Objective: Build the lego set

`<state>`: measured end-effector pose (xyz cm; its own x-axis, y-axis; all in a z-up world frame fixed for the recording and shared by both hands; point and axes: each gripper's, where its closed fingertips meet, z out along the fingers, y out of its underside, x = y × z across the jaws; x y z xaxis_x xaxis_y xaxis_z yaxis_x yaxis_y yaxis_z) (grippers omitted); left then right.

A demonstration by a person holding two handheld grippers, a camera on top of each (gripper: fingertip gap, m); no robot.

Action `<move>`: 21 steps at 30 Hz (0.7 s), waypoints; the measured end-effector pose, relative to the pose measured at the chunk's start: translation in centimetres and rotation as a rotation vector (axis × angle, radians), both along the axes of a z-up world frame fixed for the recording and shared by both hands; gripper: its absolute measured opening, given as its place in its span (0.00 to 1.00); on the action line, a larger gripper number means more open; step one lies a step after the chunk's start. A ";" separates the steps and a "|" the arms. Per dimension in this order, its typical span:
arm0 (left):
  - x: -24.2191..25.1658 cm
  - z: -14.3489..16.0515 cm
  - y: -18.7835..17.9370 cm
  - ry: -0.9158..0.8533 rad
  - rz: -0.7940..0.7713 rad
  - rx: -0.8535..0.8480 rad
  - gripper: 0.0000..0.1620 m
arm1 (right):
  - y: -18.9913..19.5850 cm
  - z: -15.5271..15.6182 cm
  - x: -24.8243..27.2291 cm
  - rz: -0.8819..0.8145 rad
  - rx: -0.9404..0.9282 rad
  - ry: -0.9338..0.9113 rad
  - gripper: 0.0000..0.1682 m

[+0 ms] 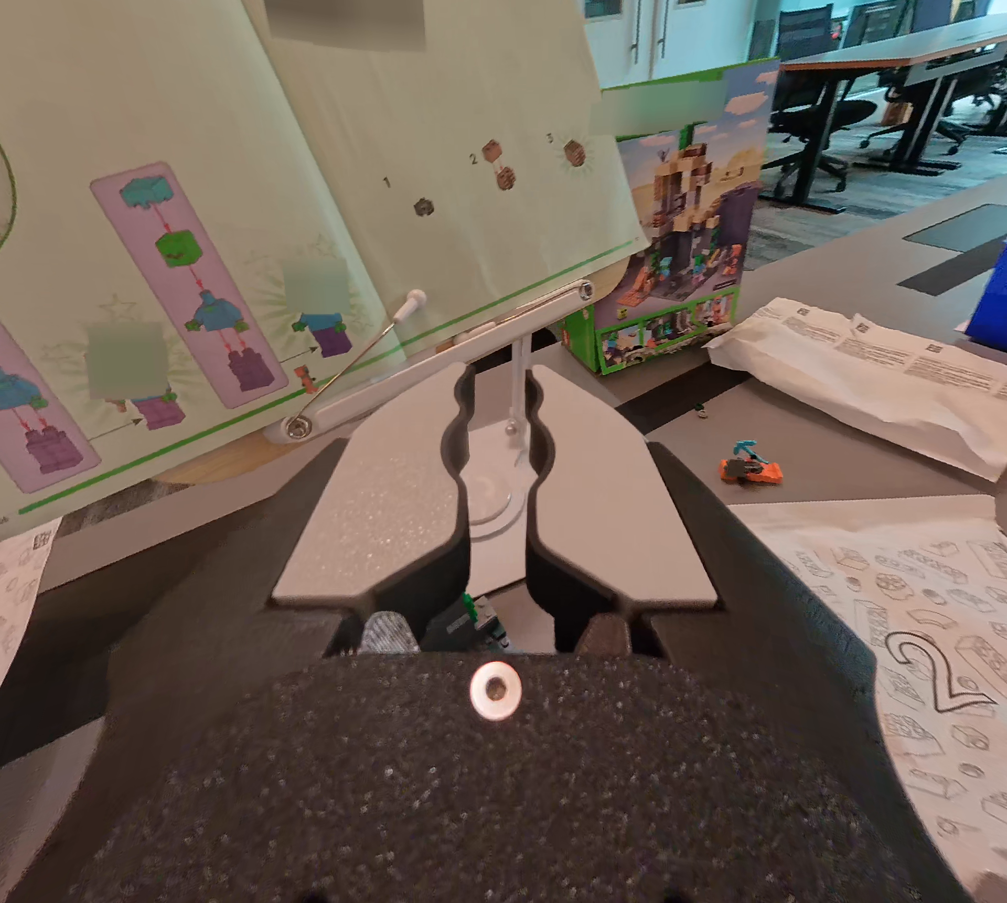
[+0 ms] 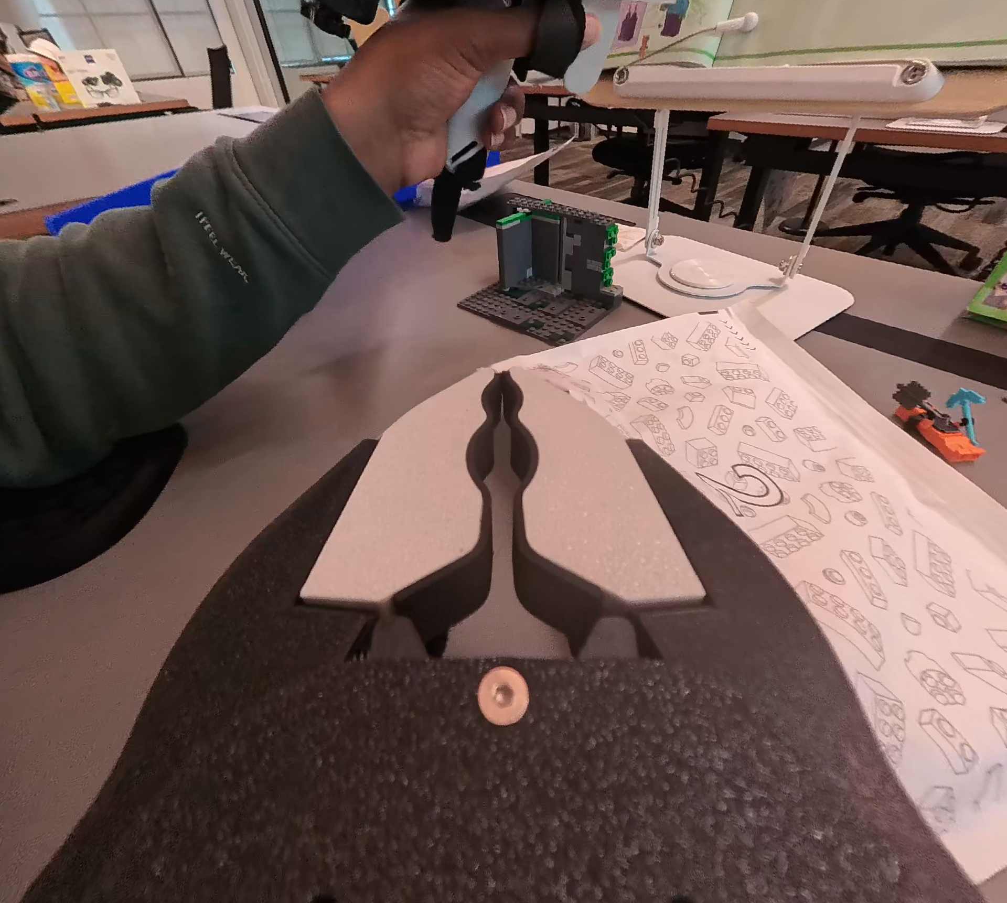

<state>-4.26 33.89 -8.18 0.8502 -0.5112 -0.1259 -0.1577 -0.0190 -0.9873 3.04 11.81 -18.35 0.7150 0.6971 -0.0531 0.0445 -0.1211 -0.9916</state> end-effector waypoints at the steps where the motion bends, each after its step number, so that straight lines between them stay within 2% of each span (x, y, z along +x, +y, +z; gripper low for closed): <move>1: 0.3 0.2 -0.4 0.006 -0.013 0.004 0.12 | -0.1 0.2 0.0 0.003 0.002 0.007 0.00; 8: 1.0 2.6 -3.6 0.070 -0.096 0.050 0.15 | 0.1 0.2 0.3 0.001 -0.016 0.036 0.00; 11: 1.5 2.0 -5.8 0.104 -0.183 0.035 0.15 | 0.1 -0.1 0.2 0.013 -0.048 0.059 0.00; 15: 2.8 -1.7 -11.0 0.111 -0.425 -0.057 0.19 | 0.1 0.2 0.3 0.015 -0.048 0.078 0.00; 21: 3.6 -10.8 -15.1 0.286 -0.584 -0.142 0.28 | 0.6 -0.4 0.7 -0.009 -0.063 0.071 0.00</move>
<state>-0.71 18.83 -18.94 0.3719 -0.9058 -0.2029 -0.4370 0.0220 -0.8992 3.72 12.37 -18.71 0.7140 0.6845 -0.1473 -0.0265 -0.1837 -0.9826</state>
